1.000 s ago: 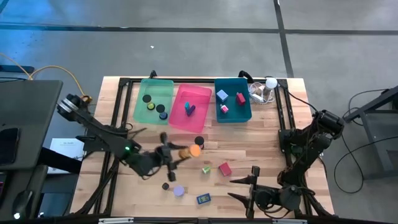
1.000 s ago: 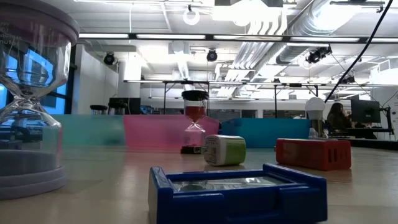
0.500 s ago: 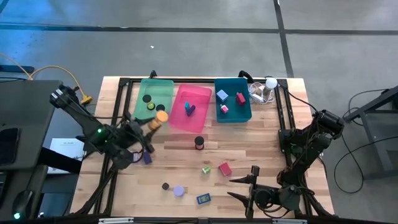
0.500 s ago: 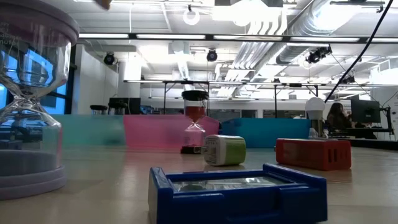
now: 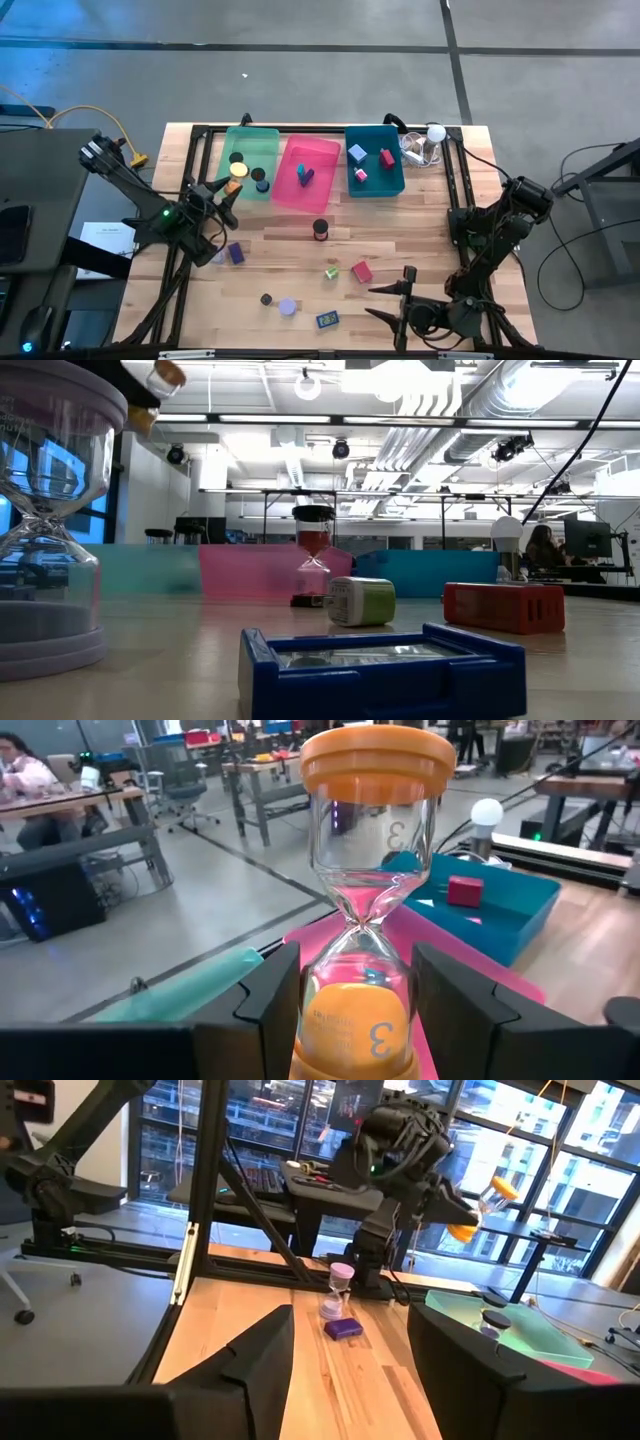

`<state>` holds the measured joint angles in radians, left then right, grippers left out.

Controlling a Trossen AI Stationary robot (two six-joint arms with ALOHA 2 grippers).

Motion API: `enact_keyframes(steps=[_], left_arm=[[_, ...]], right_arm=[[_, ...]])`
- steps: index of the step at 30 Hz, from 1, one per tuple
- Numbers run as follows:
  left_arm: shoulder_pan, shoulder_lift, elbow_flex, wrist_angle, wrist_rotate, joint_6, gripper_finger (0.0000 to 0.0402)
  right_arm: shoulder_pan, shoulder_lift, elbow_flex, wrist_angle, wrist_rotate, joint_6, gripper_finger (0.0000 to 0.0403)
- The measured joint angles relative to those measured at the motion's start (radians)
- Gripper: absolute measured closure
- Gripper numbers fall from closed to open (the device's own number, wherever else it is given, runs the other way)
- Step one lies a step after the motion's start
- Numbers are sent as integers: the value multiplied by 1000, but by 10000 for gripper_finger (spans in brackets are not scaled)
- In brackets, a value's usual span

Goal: Pick & Place Office items
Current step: Put the yellow hourglass into the green bin

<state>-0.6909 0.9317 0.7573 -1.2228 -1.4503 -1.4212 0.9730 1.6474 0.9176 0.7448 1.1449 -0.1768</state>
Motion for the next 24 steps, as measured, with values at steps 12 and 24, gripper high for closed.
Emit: enact_keyframes(steps=[12,24], left_arm=[[6,-13,-62,1,145,31,242],[215,-4,86,-3,525,543,242]], right_arm=[[-8,0,0,-9,-3,25,217],[-73,1,0,-63,-114,124,218]])
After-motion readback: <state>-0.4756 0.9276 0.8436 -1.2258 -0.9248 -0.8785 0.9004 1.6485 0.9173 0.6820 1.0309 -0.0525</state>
